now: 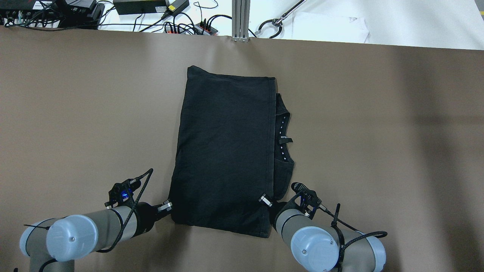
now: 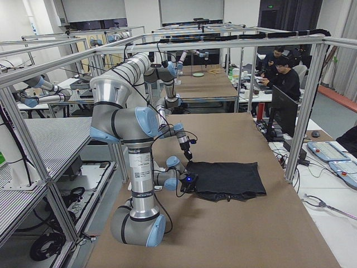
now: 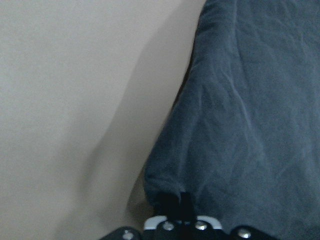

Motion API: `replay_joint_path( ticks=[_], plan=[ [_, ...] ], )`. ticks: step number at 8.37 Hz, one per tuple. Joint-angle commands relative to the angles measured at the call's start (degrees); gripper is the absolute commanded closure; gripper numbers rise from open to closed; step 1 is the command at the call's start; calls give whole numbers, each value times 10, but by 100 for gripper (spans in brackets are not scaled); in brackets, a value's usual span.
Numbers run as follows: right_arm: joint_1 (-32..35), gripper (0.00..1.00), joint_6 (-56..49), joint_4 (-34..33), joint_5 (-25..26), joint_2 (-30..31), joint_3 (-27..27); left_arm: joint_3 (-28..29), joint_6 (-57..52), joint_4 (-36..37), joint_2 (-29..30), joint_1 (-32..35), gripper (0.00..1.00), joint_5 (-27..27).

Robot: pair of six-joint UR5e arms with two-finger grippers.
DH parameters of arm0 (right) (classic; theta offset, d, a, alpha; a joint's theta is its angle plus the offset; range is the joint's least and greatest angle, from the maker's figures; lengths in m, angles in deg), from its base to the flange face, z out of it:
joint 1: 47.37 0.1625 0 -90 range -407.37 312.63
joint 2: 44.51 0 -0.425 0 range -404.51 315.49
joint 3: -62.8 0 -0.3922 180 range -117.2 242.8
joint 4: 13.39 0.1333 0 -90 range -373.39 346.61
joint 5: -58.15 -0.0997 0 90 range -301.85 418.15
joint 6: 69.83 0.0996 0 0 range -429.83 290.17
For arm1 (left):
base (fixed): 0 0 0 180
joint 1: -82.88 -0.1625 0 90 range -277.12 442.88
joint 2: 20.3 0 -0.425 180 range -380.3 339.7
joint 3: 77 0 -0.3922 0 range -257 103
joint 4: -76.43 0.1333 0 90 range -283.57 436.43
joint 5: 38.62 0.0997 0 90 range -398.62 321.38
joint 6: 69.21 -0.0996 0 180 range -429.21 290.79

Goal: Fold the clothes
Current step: 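Grasp the near edge corners with the left and right grippers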

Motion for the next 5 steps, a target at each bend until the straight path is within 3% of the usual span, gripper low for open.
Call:
replay_joint_path(
  ticks=[1, 4, 5],
  plan=[
    [-3, 100, -35, -2, -1, 40, -75, -37, 0, 0, 4, 0, 100, -4],
    [-83, 100, -40, -26, 15, 127, -229, -189, 1, 24, -63, -50, 100, -2],
    [-83, 100, -40, -56, 16, 119, -241, -219, 0, 59, -66, -44, 100, -5]
  ],
)
